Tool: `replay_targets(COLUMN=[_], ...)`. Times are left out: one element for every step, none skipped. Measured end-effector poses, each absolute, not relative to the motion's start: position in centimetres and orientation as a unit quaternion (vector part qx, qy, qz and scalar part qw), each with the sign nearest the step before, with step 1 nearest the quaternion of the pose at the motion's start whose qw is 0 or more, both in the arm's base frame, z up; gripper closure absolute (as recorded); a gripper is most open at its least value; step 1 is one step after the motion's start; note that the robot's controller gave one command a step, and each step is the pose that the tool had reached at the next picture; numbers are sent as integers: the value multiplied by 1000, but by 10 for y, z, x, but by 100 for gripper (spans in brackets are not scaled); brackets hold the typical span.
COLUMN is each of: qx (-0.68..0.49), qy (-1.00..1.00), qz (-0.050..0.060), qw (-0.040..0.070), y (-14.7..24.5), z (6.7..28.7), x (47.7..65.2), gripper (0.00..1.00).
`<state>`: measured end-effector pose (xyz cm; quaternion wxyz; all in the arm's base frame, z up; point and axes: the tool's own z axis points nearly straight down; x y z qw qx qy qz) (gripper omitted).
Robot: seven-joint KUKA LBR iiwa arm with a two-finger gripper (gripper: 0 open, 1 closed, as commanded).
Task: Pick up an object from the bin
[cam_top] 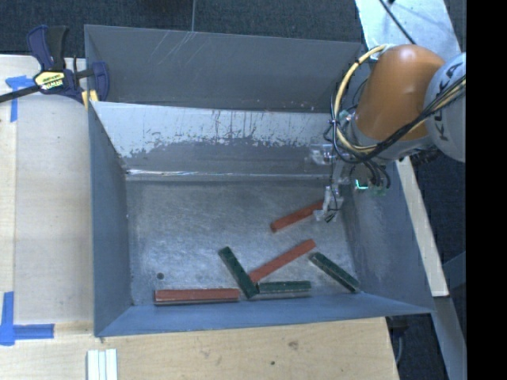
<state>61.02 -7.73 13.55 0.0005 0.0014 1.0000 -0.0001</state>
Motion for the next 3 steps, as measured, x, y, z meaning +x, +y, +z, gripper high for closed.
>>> replay_targets(qx=[-160, -160, -180], qy=[987, 987, 984], qz=[0, 0, 0], qw=[0, 1, 2], y=[-63, -63, -59], z=[75, 76, 217], x=[623, 624, 599], gripper=[0, 100, 100])
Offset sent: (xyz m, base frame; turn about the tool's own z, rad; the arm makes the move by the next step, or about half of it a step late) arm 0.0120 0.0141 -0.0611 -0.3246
